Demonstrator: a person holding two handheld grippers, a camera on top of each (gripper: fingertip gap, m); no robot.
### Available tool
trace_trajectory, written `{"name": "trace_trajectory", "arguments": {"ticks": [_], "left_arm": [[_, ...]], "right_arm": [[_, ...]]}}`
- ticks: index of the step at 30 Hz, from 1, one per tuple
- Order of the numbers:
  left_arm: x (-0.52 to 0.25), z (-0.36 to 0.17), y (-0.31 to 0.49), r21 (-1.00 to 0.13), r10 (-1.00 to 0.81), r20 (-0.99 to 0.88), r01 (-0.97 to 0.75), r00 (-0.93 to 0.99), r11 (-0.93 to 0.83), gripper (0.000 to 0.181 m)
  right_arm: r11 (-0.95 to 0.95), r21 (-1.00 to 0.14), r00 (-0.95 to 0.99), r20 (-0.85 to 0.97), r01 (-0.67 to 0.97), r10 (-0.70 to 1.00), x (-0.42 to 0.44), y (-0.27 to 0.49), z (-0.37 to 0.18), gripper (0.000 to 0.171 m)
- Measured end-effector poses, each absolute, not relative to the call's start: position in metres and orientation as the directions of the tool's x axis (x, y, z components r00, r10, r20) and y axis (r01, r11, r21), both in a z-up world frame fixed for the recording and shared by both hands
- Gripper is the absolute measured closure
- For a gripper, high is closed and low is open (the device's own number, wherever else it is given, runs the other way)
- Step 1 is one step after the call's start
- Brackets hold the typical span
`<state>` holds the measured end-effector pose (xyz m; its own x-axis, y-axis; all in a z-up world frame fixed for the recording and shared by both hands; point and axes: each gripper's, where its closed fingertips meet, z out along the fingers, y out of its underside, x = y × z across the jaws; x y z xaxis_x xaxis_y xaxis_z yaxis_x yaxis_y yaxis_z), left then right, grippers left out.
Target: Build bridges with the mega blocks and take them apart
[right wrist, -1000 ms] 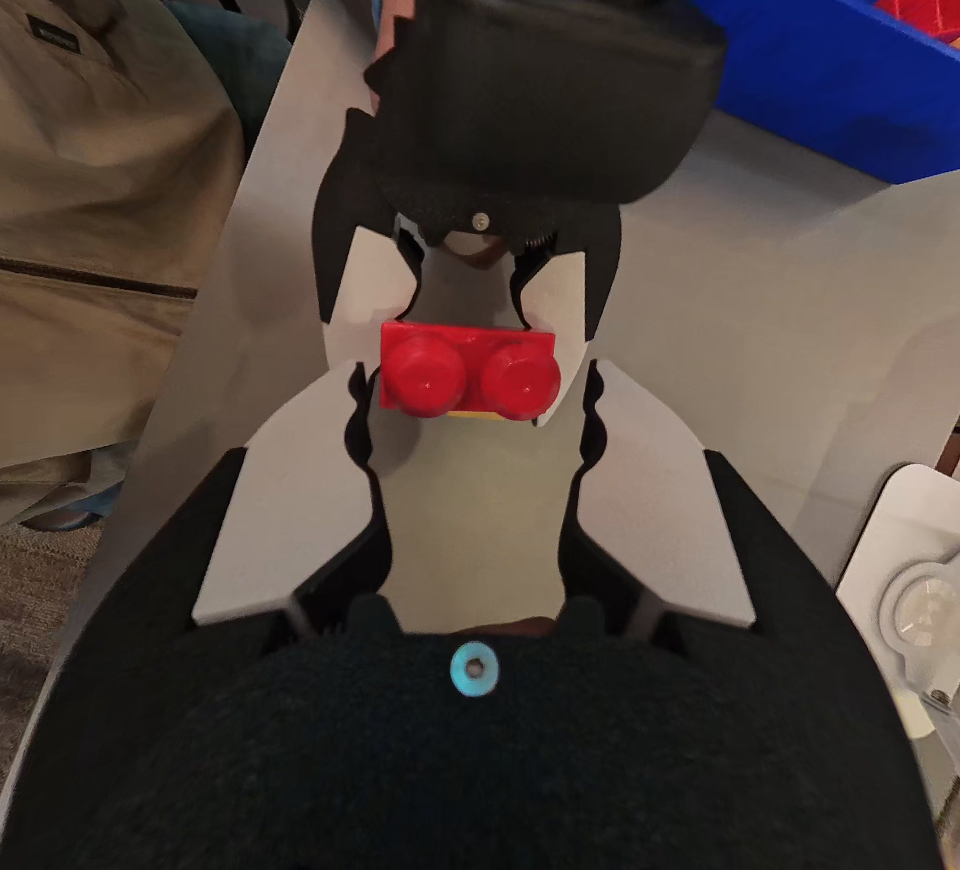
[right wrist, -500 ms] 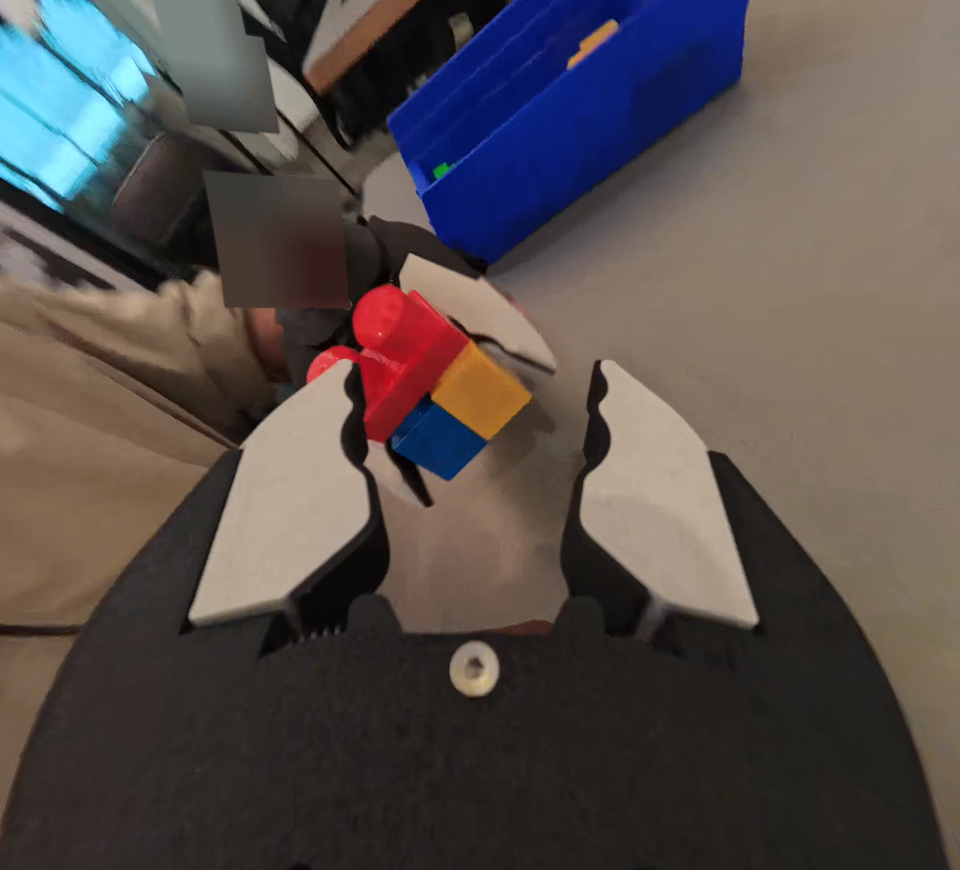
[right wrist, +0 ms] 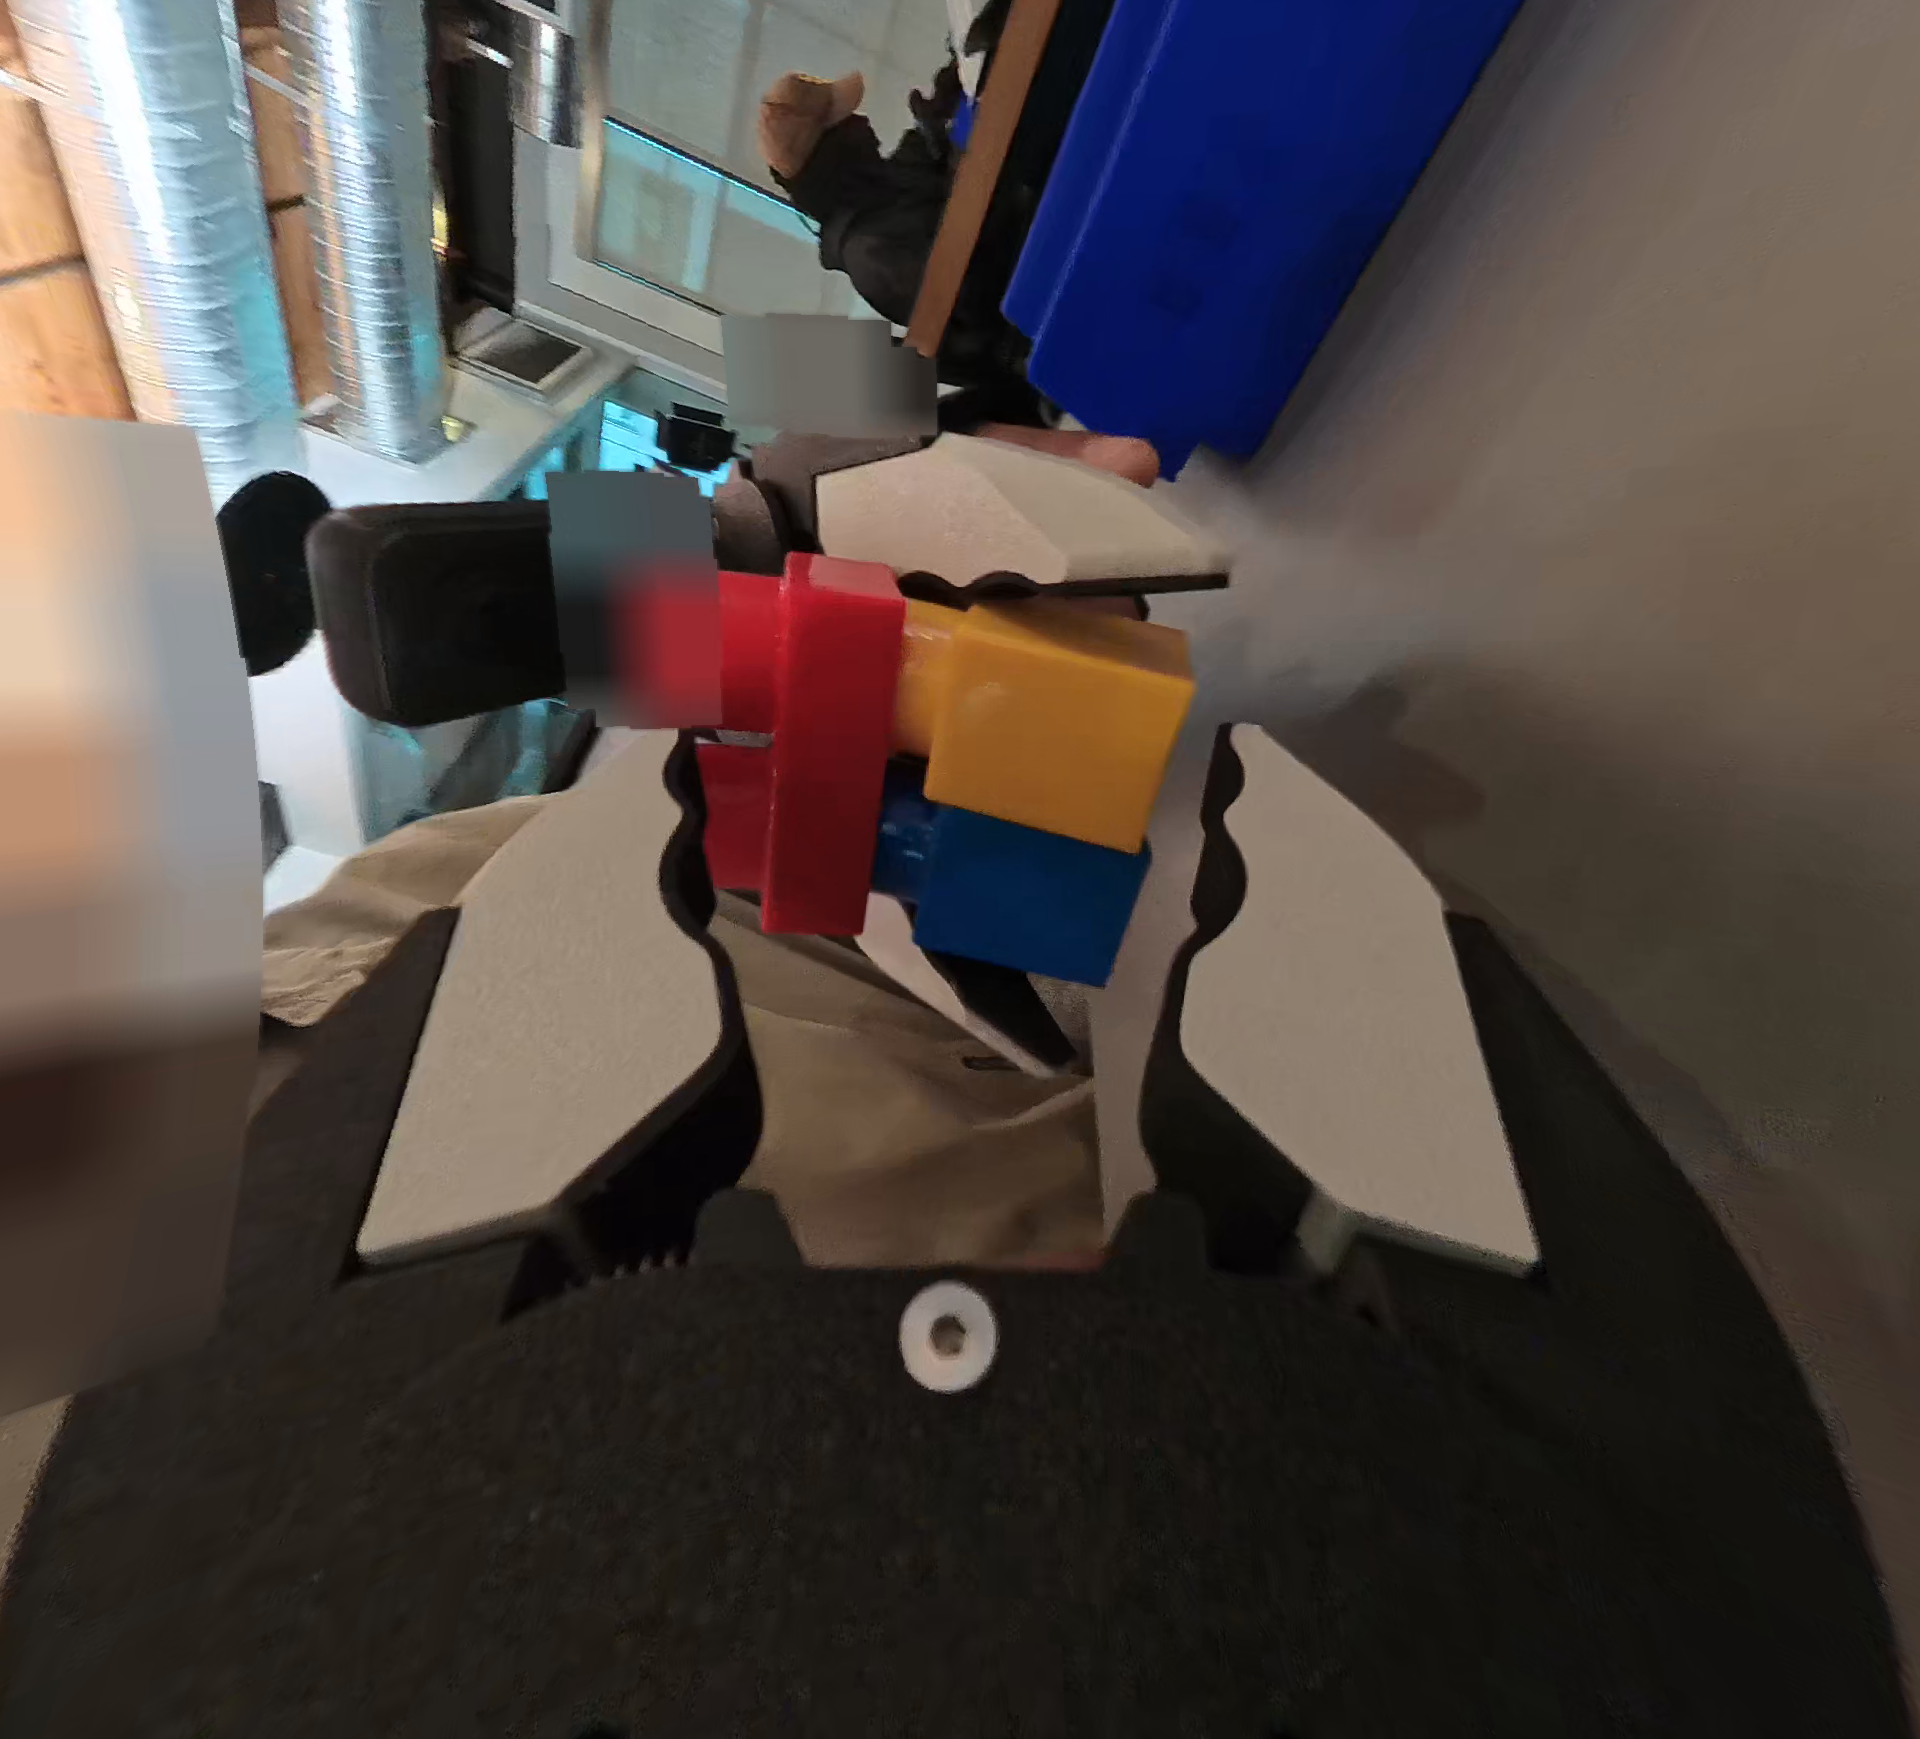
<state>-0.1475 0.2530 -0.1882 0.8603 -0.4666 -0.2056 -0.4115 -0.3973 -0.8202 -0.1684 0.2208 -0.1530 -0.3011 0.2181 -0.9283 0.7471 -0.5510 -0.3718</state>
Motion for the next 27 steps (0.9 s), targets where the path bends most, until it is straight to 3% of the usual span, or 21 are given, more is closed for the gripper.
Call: {"name": "trace_trajectory", "arguments": {"ticks": [5, 13, 17, 25, 27], "left_arm": [[-0.137, -0.196, 0.259, -0.788, -0.491, -0.22, -0.451, 0.843, -0.42, 0.093], [-0.137, -0.197, 0.268, -0.789, -0.467, -0.153, -0.392, 0.871, -0.473, 0.092], [-0.134, -0.203, 0.269, -0.766, -0.469, -0.145, -0.399, 0.871, -0.504, 0.092], [-0.13, -0.199, 0.264, -0.783, -0.497, -0.199, -0.442, 0.844, -0.437, 0.092], [-0.13, -0.197, 0.263, -0.786, -0.496, -0.202, -0.442, 0.844, -0.431, 0.092]], "right_arm": [[-0.583, -0.331, -0.325, -0.938, 0.742, 0.119, -0.164, 0.214, -0.155, 0.076], [-0.672, -0.259, -0.317, -0.948, 0.694, 0.037, -0.159, 0.236, -0.161, 0.099], [-0.674, -0.247, -0.316, -0.949, 0.697, 0.021, -0.155, 0.238, -0.166, 0.099], [-0.646, -0.311, -0.345, -0.935, 0.697, 0.079, -0.151, 0.232, -0.163, 0.099], [-0.634, -0.324, -0.335, -0.936, 0.703, 0.107, -0.151, 0.231, -0.166, 0.092]]}}
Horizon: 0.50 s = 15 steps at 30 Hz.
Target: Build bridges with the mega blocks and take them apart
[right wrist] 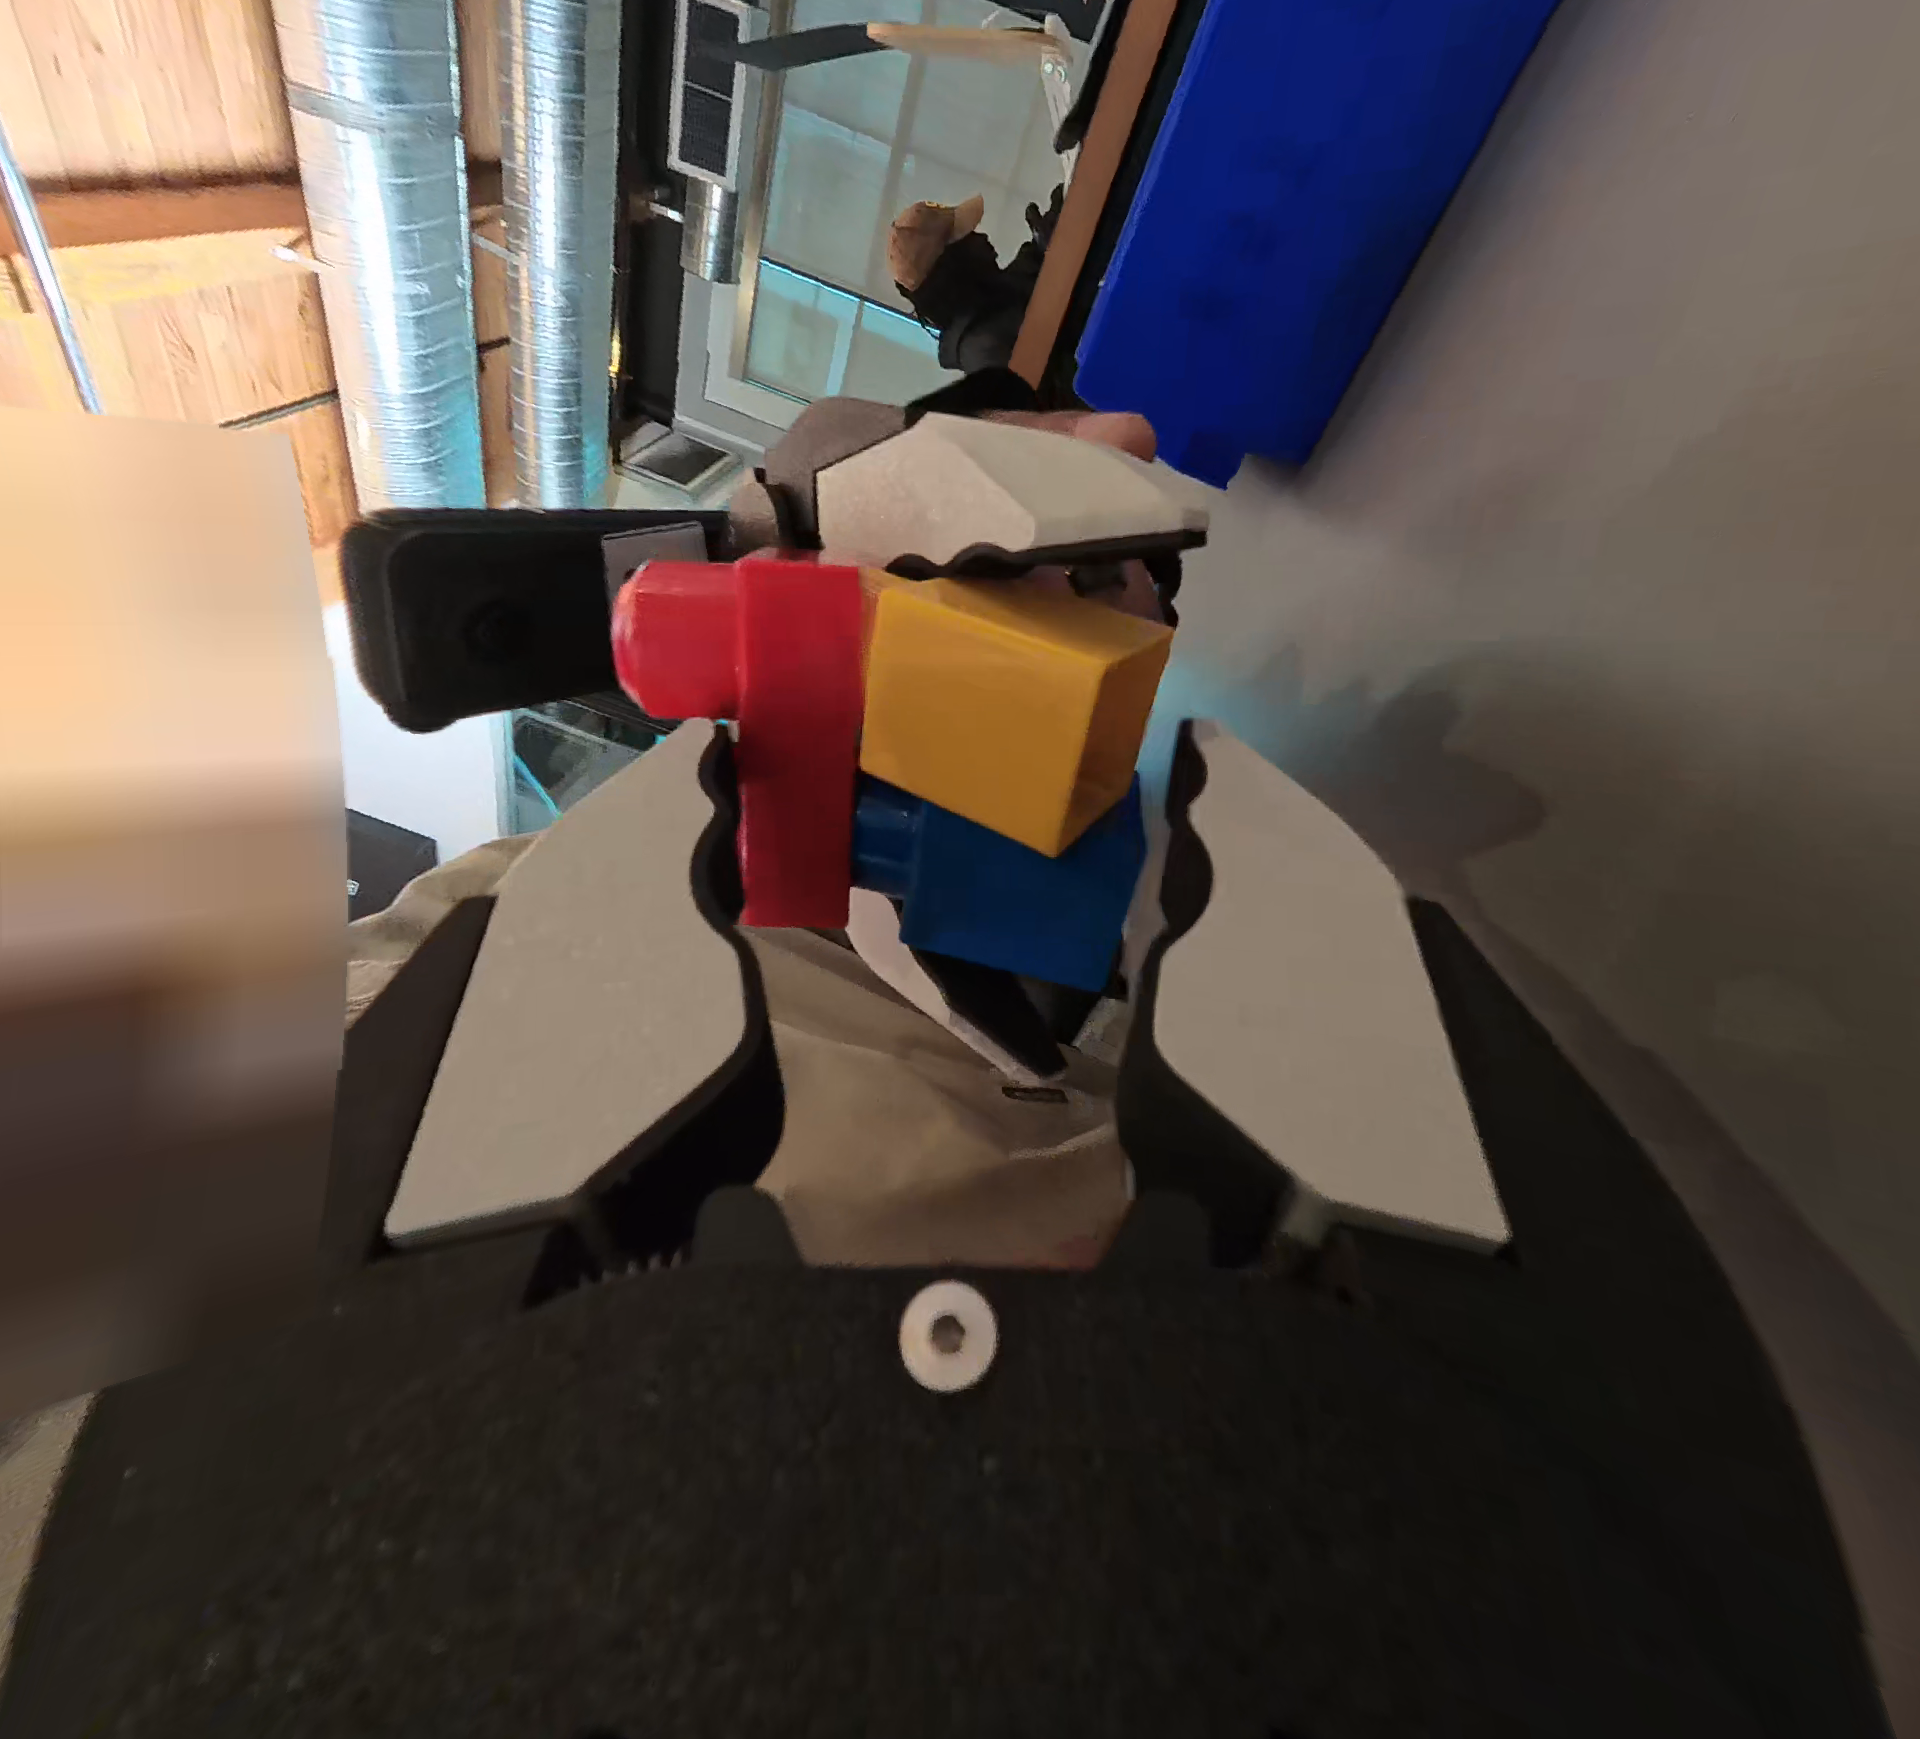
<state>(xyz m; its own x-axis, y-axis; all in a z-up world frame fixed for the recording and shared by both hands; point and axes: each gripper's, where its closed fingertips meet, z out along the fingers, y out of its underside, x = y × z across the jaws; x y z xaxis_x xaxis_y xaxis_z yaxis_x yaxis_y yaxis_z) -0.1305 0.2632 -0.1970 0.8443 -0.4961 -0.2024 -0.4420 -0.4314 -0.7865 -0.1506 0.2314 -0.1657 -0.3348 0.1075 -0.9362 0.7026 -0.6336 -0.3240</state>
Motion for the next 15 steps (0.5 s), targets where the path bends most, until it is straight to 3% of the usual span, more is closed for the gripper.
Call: {"name": "trace_trajectory", "arguments": {"ticks": [9, 15], "left_arm": [[-0.132, -0.209, 0.259, -0.733, -0.523, -0.2, -0.48, 0.829, -0.481, 0.092], [-0.131, -0.213, 0.269, -0.719, -0.508, -0.217, -0.488, 0.834, -0.494, 0.092]], "right_arm": [[-0.528, -0.512, -0.352, -0.856, 0.678, 0.379, -0.153, 0.238, -0.16, 0.075], [-0.532, -0.499, -0.341, -0.864, 0.684, 0.371, -0.157, 0.233, -0.167, 0.066]]}}
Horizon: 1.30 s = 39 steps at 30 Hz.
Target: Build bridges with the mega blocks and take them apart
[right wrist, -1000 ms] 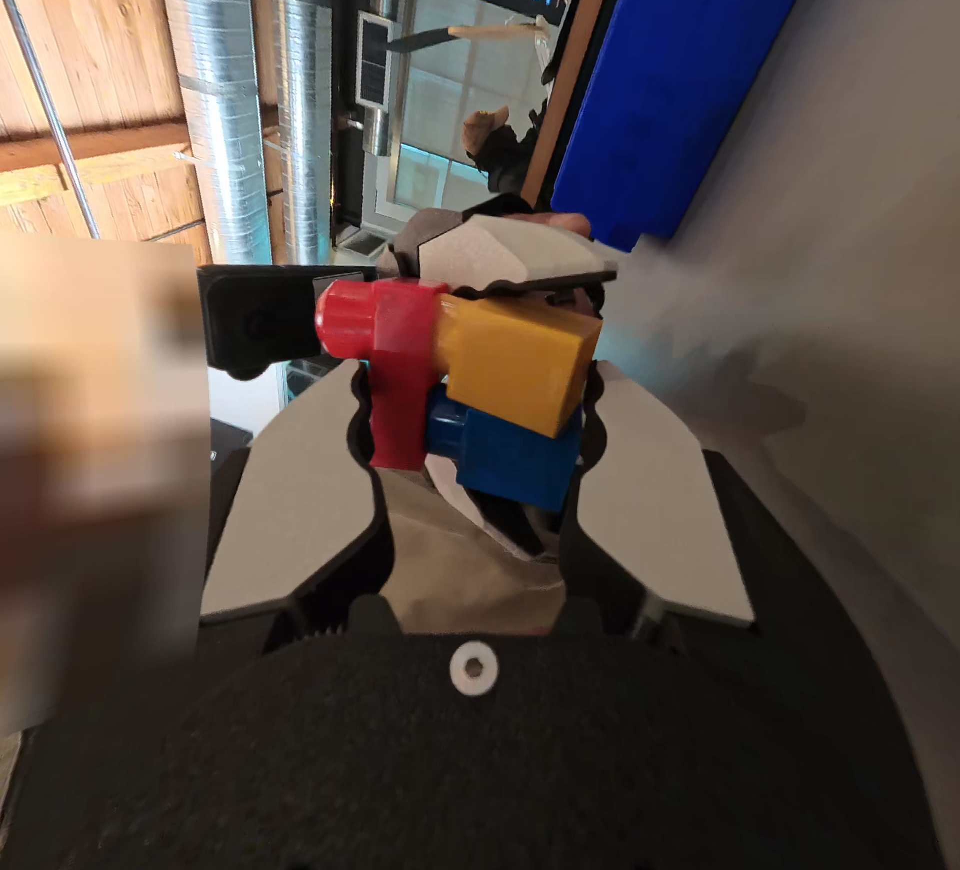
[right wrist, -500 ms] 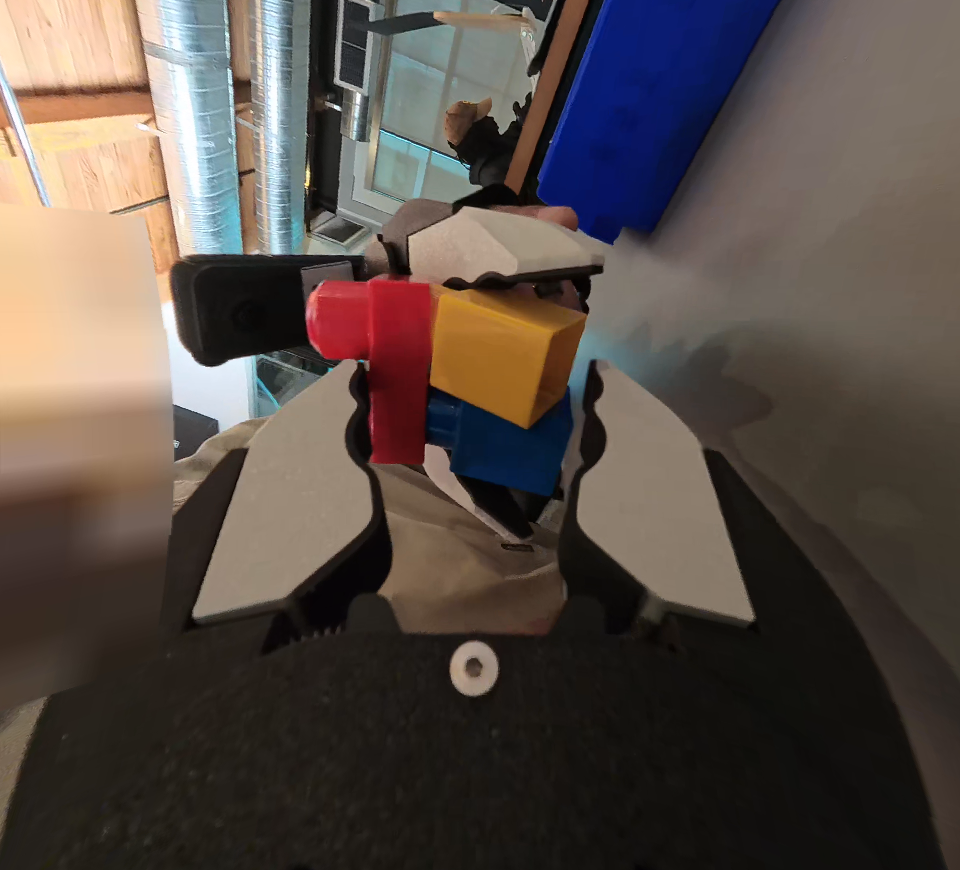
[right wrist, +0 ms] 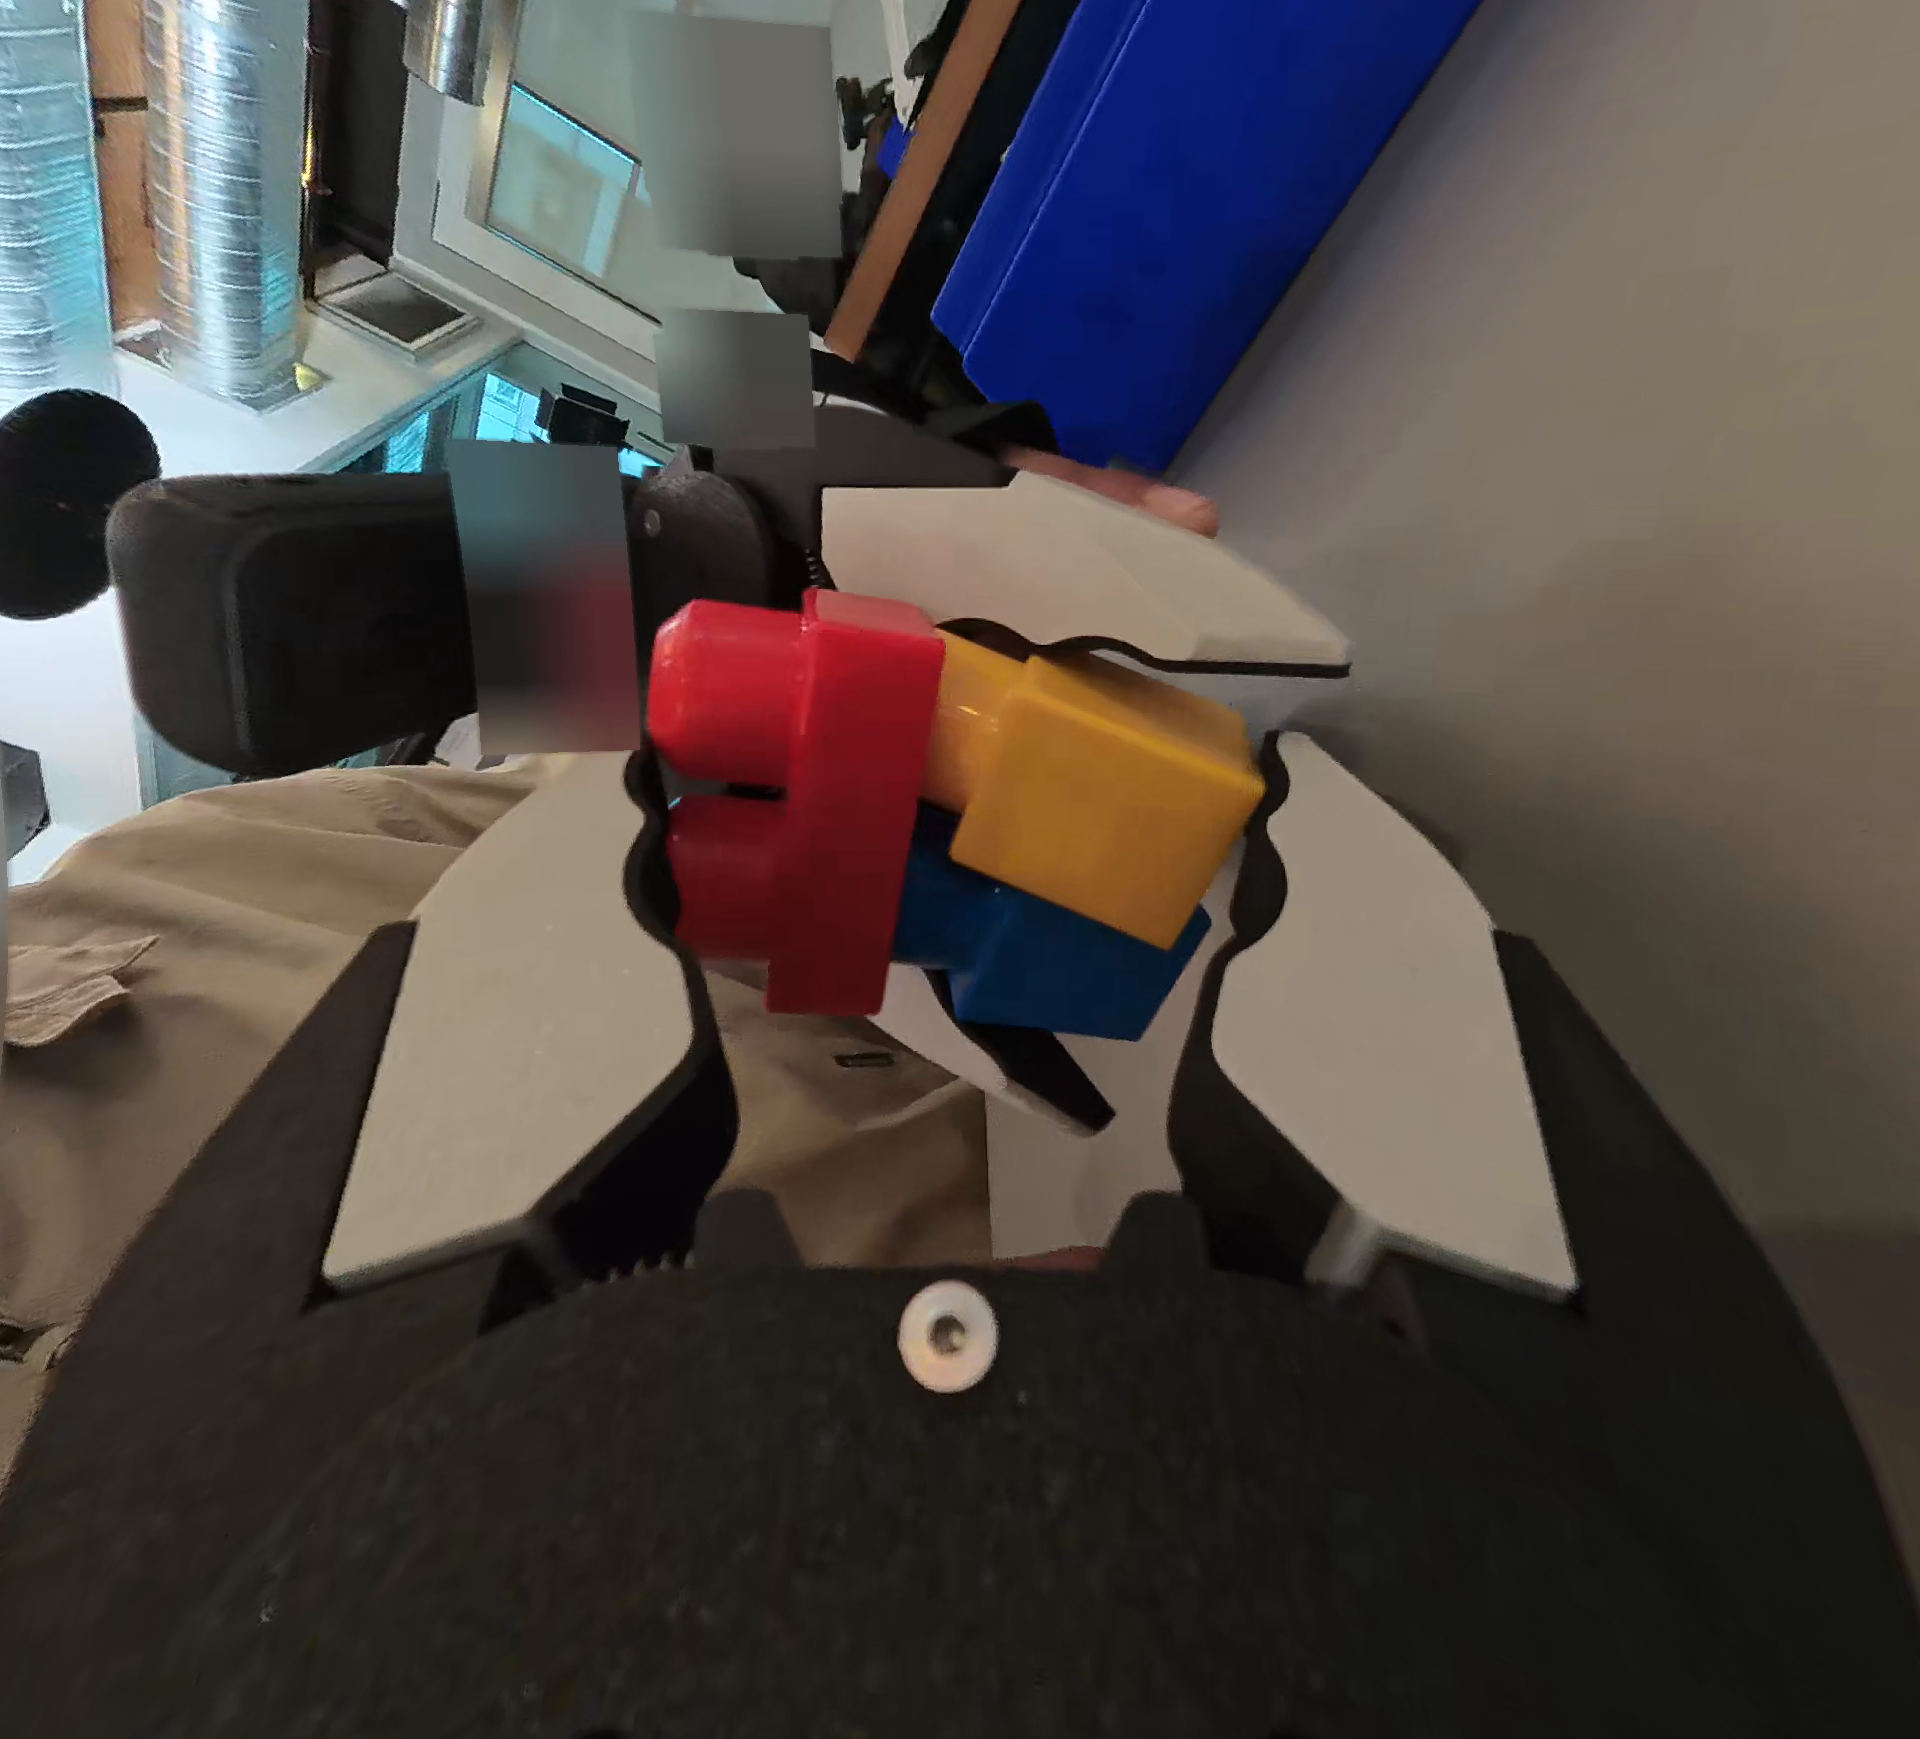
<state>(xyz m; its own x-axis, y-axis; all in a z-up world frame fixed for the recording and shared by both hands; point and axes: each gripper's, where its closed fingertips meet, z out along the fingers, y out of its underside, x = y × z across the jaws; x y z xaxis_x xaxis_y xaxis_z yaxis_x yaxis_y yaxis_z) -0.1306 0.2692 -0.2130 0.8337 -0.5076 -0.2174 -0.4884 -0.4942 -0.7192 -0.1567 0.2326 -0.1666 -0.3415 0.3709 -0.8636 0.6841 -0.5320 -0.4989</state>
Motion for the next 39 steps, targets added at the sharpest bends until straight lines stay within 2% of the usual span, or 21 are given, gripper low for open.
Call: {"name": "trace_trajectory", "arguments": {"ticks": [3, 6, 9, 12, 20, 39], "left_arm": [[-0.131, -0.214, 0.27, -0.707, -0.5, -0.212, -0.485, 0.84, -0.515, 0.092], [-0.124, -0.203, 0.275, -0.769, -0.498, -0.139, -0.41, 0.856, -0.491, 0.092], [-0.125, -0.2, 0.277, -0.775, -0.494, -0.155, -0.415, 0.856, -0.476, 0.092], [-0.121, -0.189, 0.277, -0.821, -0.497, -0.117, -0.365, 0.86, -0.439, 0.092], [-0.12, -0.191, 0.275, -0.847, -0.491, -0.141, -0.362, 0.859, -0.389, 0.091], [-0.135, -0.203, 0.271, -0.854, -0.453, -0.153, -0.348, 0.878, -0.386, 0.092]], "right_arm": [[-0.57, -0.469, -0.355, -0.883, 0.675, 0.307, -0.157, 0.235, -0.165, 0.068], [-0.627, -0.383, -0.377, -0.914, 0.679, 0.15, -0.159, 0.237, -0.157, 0.07], [-0.644, -0.379, -0.408, -0.906, 0.665, 0.112, -0.16, 0.238, -0.152, 0.071], [-0.666, -0.329, -0.437, -0.9, 0.67, 0.005, -0.16, 0.237, -0.146, 0.072], [-0.677, -0.29, -0.44, -0.896, 0.677, -0.057, -0.159, 0.236, -0.149, 0.073], [-0.687, -0.319, -0.443, -0.897, 0.653, -0.005, -0.166, 0.237, -0.15, 0.076]]}}
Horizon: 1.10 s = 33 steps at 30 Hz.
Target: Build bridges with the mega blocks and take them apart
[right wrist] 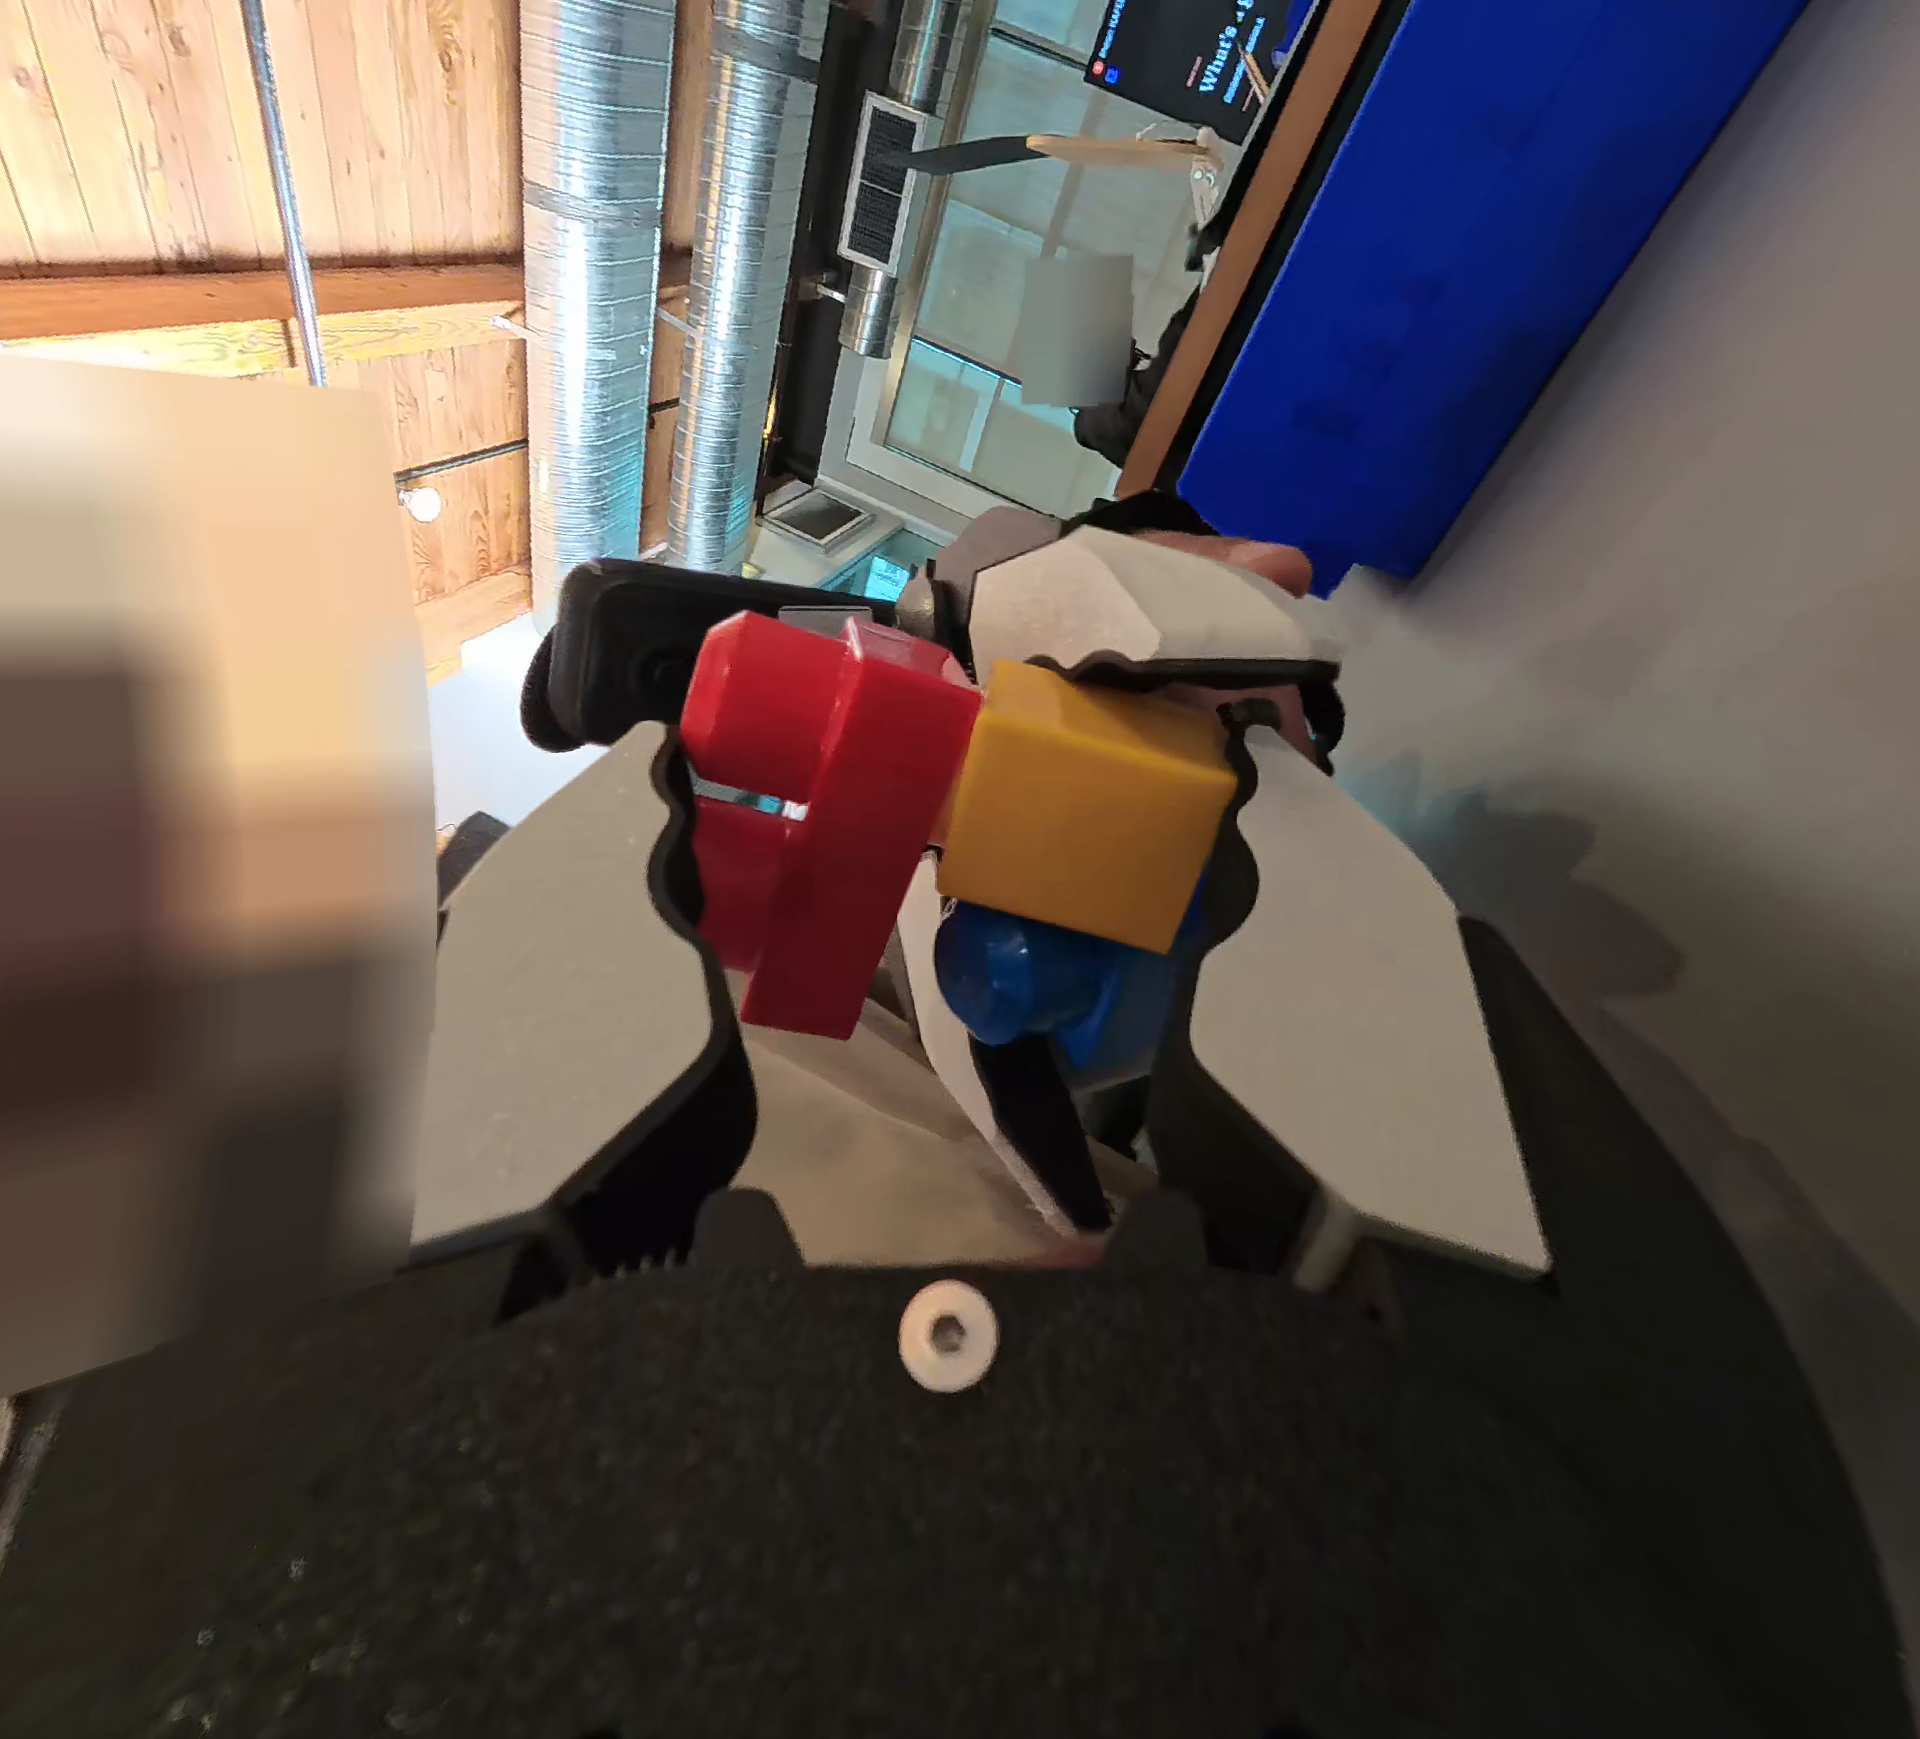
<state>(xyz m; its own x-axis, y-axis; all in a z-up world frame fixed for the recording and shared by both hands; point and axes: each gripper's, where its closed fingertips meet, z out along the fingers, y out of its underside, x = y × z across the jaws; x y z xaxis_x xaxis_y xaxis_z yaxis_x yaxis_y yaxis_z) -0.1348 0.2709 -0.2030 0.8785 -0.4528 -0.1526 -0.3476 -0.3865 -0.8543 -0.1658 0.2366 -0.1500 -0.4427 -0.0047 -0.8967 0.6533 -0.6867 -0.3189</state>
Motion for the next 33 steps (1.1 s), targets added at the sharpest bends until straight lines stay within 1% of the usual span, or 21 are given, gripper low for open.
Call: {"name": "trace_trajectory", "arguments": {"ticks": [4, 10, 15, 20, 22, 23, 27, 31, 33], "left_arm": [[-0.135, -0.206, 0.27, -0.853, -0.474, -0.121, -0.336, 0.872, -0.4, 0.092], [-0.134, -0.204, 0.269, -0.857, -0.486, -0.14, -0.351, 0.863, -0.376, 0.093], [-0.133, -0.199, 0.267, -0.861, -0.492, -0.156, -0.362, 0.856, -0.356, 0.092], [-0.138, -0.208, 0.268, -0.806, -0.479, -0.218, -0.434, 0.85, -0.403, 0.093], [-0.139, -0.209, 0.268, -0.795, -0.479, -0.227, -0.445, 0.848, -0.412, 0.093], [-0.14, -0.21, 0.269, -0.791, -0.478, -0.227, -0.447, 0.849, -0.417, 0.093], [-0.14, -0.21, 0.269, -0.804, -0.477, -0.214, -0.431, 0.853, -0.41, 0.093], [-0.135, -0.204, 0.265, -0.828, -0.499, -0.202, -0.419, 0.843, -0.373, 0.093], [-0.135, -0.206, 0.265, -0.83, -0.492, -0.201, -0.414, 0.847, -0.374, 0.093]], "right_arm": [[-0.676, -0.313, -0.419, -0.908, 0.667, 0.007, -0.167, 0.236, -0.154, 0.075], [-0.665, -0.32, -0.431, -0.902, 0.675, -0.003, -0.165, 0.236, -0.151, 0.075], [-0.611, -0.407, -0.448, -0.889, 0.679, 0.095, -0.161, 0.232, -0.15, 0.073], [-0.583, -0.449, -0.421, -0.886, 0.677, 0.195, -0.163, 0.234, -0.156, 0.075], [-0.564, -0.487, -0.427, -0.87, 0.667, 0.247, -0.163, 0.233, -0.158, 0.076], [-0.57, -0.487, -0.421, -0.87, 0.661, 0.255, -0.164, 0.234, -0.158, 0.076], [-0.572, -0.481, -0.417, -0.874, 0.664, 0.251, -0.165, 0.234, -0.158, 0.077], [-0.598, -0.427, -0.443, -0.887, 0.679, 0.131, -0.161, 0.233, -0.153, 0.077], [-0.612, -0.425, -0.444, -0.886, 0.667, 0.131, -0.162, 0.232, -0.155, 0.077]]}}
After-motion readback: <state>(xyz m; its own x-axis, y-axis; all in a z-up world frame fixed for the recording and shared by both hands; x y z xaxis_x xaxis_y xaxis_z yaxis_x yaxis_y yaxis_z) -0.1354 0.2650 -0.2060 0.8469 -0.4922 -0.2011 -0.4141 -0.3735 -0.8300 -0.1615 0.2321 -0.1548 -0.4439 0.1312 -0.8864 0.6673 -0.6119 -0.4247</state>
